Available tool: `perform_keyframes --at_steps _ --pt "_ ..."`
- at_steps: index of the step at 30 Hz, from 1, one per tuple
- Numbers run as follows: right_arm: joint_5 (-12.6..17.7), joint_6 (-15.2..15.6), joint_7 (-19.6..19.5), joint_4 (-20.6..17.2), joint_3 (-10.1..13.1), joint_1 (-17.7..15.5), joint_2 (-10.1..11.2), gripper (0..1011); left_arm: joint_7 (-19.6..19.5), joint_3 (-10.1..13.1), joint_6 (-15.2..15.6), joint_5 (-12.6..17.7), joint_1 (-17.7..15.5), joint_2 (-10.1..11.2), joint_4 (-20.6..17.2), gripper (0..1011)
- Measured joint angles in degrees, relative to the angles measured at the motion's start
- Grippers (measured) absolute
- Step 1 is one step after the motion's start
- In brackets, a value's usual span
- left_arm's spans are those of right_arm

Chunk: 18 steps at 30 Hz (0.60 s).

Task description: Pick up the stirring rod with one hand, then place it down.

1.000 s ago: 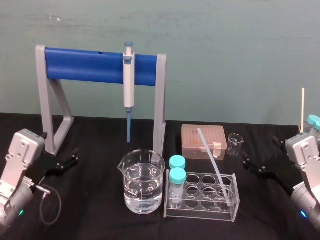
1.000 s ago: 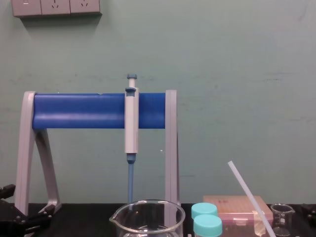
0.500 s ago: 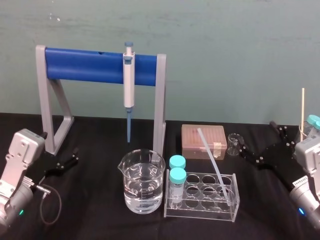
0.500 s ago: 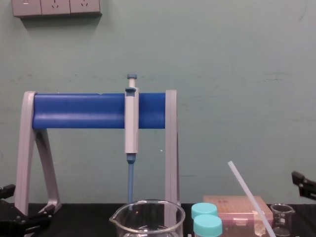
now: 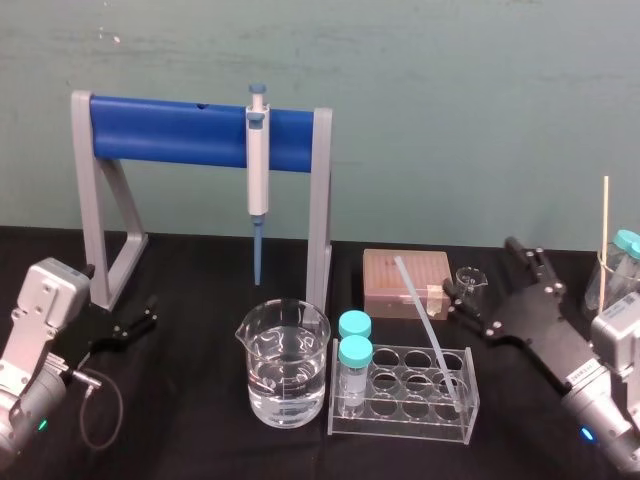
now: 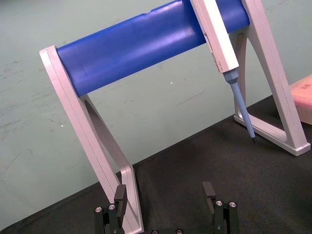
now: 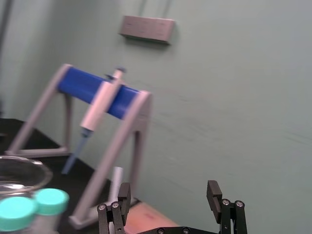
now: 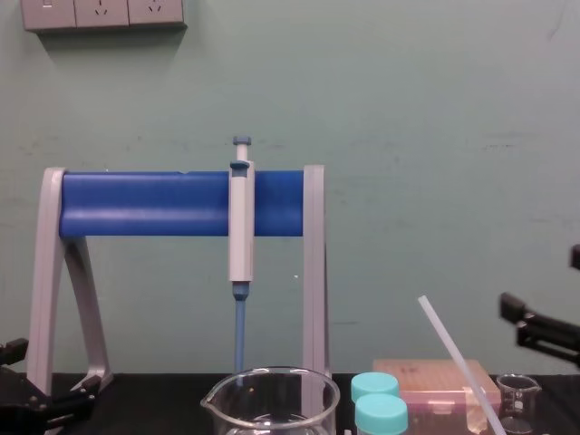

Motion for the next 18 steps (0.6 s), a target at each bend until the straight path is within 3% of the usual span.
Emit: perform_keyframes --at_steps 8,13,18 --pt "4.8 0.6 6.6 1.0 -1.0 1.5 -1.0 1003 0.0 0.0 0.0 0.0 0.0 0.0 0.0 1000" --pt "11.6 3.4 12.5 2.0 -0.9 3.0 -2.4 1003 0.0 0.0 0.0 0.0 0.0 0.0 0.0 1000" --pt "14.8 6.1 15.7 2.6 -0.8 4.1 -3.3 1003 0.0 0.0 0.0 0.0 0.0 0.0 0.0 1000"
